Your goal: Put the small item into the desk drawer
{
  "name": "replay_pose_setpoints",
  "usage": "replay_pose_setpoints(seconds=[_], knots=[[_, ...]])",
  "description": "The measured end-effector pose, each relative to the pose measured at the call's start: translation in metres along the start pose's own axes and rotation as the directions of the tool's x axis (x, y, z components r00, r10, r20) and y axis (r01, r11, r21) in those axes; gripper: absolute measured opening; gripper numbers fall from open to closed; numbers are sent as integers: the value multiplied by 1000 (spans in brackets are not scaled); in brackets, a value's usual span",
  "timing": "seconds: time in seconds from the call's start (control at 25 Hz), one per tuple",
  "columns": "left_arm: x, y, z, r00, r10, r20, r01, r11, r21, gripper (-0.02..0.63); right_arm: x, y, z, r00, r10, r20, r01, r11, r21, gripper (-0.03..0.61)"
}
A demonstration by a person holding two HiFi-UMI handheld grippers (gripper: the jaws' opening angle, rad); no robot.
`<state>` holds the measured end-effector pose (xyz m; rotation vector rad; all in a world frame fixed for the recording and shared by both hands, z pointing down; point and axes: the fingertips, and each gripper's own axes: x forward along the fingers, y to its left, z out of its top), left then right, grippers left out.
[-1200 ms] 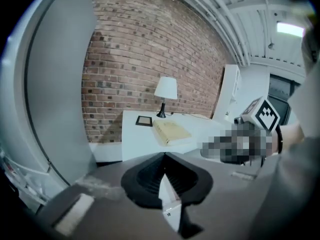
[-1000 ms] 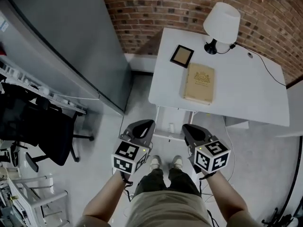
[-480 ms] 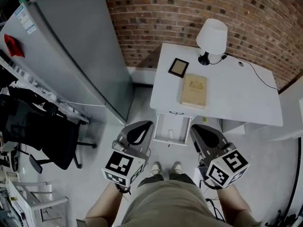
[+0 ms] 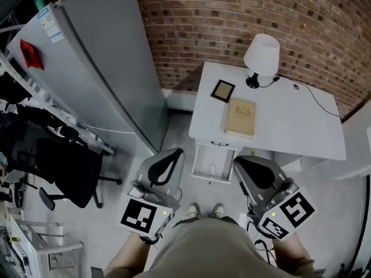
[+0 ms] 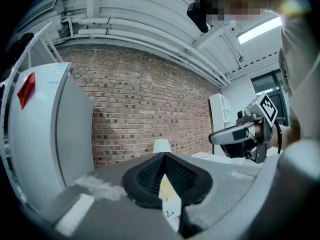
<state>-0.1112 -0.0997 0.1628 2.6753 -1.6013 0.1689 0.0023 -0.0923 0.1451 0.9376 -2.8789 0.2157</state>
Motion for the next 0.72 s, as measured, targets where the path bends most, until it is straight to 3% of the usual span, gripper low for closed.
replay_pose_setpoints(seconds=[0.28,0.72], knots=[[-3,1,0,1000,4,-12,-4,1000,-28,3,-2,-8,6,999,-46,9,47,999,-24,3],[-1,3,1,1000,-23,-16,23,1000,8,3,-4,-26,3,996,-88,-4,88,996,-17,3]])
